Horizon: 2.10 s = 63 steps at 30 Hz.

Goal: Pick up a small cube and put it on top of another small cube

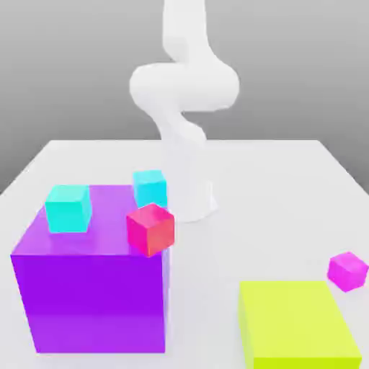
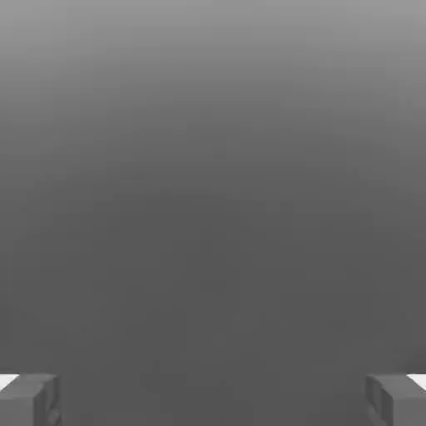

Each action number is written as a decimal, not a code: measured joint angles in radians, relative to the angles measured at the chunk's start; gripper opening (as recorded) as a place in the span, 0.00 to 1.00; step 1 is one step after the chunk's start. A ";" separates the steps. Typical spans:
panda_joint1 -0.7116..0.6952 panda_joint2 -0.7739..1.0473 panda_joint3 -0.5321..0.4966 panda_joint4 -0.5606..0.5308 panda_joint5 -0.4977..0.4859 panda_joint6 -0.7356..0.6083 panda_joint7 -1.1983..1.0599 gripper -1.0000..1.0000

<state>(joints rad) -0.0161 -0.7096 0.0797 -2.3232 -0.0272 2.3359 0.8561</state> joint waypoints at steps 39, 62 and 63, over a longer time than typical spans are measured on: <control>0.368 1.119 0.323 -0.198 -0.556 0.525 0.800 0.00; -0.168 0.519 0.204 -0.094 -0.044 -0.139 0.628 0.00; -0.187 0.483 0.171 -0.082 -0.014 -0.179 0.623 0.00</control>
<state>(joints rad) -0.2033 -0.2262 0.2511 -2.4049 -0.0412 2.1566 1.4786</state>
